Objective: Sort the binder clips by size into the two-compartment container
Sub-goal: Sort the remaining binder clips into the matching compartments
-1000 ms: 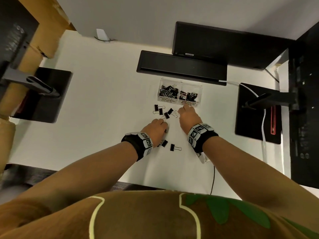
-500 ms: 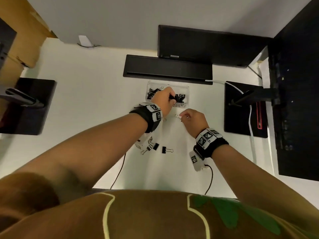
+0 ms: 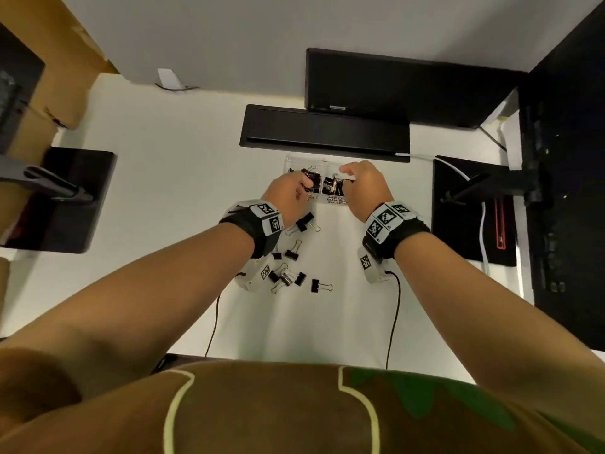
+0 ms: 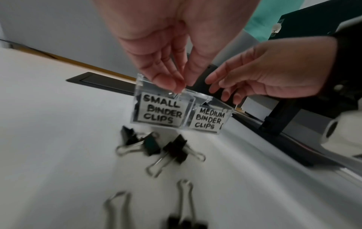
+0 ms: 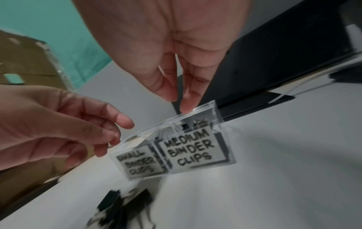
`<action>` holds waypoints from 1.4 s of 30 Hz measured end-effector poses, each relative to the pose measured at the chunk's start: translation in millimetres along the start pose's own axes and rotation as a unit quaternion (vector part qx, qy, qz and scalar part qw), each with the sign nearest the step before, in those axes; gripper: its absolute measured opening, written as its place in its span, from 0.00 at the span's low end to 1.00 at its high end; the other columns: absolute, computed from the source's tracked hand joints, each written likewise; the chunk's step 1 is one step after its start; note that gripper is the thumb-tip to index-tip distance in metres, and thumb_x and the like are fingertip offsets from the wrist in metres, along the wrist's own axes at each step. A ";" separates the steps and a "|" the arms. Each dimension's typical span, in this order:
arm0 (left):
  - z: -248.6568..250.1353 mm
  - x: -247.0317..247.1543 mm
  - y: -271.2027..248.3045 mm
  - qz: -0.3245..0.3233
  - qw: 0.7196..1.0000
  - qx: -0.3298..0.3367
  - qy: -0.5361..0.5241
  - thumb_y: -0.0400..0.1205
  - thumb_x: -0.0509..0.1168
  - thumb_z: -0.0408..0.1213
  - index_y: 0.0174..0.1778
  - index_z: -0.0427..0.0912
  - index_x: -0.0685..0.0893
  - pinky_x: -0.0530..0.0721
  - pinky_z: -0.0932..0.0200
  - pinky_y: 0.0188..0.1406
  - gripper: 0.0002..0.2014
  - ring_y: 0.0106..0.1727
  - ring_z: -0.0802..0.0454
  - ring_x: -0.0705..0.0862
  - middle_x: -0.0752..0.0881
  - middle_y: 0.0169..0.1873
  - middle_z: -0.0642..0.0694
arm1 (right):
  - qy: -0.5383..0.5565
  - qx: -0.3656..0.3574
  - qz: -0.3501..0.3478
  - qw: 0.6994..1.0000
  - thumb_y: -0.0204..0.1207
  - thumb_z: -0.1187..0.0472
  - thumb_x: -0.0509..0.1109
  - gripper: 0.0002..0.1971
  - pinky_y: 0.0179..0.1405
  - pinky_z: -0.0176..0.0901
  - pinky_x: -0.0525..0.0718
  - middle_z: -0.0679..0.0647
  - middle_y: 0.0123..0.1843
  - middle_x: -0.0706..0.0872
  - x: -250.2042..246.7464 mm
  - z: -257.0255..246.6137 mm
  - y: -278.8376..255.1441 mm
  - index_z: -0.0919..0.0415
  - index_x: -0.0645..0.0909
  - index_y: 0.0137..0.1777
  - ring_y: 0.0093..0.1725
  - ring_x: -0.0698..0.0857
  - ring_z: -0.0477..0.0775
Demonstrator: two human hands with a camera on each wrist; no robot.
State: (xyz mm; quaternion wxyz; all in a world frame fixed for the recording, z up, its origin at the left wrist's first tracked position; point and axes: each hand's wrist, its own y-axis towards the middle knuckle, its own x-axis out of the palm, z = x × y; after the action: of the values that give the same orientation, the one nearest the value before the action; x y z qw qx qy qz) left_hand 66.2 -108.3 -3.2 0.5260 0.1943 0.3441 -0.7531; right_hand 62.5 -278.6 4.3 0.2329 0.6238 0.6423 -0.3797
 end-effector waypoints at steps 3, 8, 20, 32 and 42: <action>-22.6 -2.4 -16.0 -0.040 0.997 -0.021 0.064 0.81 0.57 0.27 0.55 0.41 0.82 0.83 0.56 0.50 0.12 0.50 0.46 0.84 0.84 0.52 0.43 | -0.033 -0.064 -0.056 0.996 0.80 0.71 0.57 0.17 0.66 0.43 0.75 0.59 0.67 0.78 18.7 -12.4 -8.5 0.63 0.79 0.65 0.65 0.79 0.58; -57.9 1.3 -40.3 -0.052 0.989 -0.025 0.136 0.80 0.60 0.30 0.61 0.40 0.79 0.82 0.49 0.58 0.14 0.59 0.42 0.79 0.77 0.58 0.40 | -0.123 -0.099 -0.181 0.971 0.80 0.66 0.59 0.18 0.72 0.53 0.73 0.60 0.72 0.72 65.9 -17.8 -20.4 0.61 0.74 0.69 0.74 0.68 0.60; -56.3 13.2 -19.3 -0.051 0.979 0.003 0.198 0.83 0.59 0.34 0.76 0.51 0.66 0.77 0.46 0.65 0.25 0.76 0.44 0.64 0.64 0.76 0.44 | -0.118 -0.061 -0.131 0.982 0.76 0.63 0.67 0.10 0.51 0.50 0.76 0.60 0.58 0.75 81.9 6.6 -41.1 0.63 0.74 0.56 0.58 0.73 0.63; -59.7 26.1 -21.0 -0.052 0.984 0.003 0.173 0.78 0.68 0.39 0.59 0.44 0.77 0.81 0.48 0.58 0.14 0.60 0.42 0.75 0.72 0.61 0.40 | -0.007 0.015 -0.084 0.996 0.71 0.72 0.68 0.02 0.37 0.33 0.80 0.58 0.46 0.76 61.2 33.0 -60.6 0.66 0.80 0.41 0.38 0.79 0.52; -59.8 28.4 -29.0 -0.070 0.982 0.030 0.174 0.78 0.67 0.37 0.49 0.40 0.73 0.82 0.47 0.48 0.10 0.50 0.43 0.76 0.73 0.49 0.43 | 0.078 0.018 0.051 0.996 0.72 0.66 0.72 0.04 0.36 0.23 0.70 0.50 0.45 0.80 4.5 6.6 -27.2 0.57 0.82 0.40 0.39 0.76 0.41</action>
State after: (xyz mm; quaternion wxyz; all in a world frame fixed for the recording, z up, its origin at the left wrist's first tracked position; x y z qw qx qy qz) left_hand 24.7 -77.7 -53.8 0.3977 0.3134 0.4209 -0.7526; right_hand 34.3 -279.1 2.3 0.1898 0.6872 0.6190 -0.3295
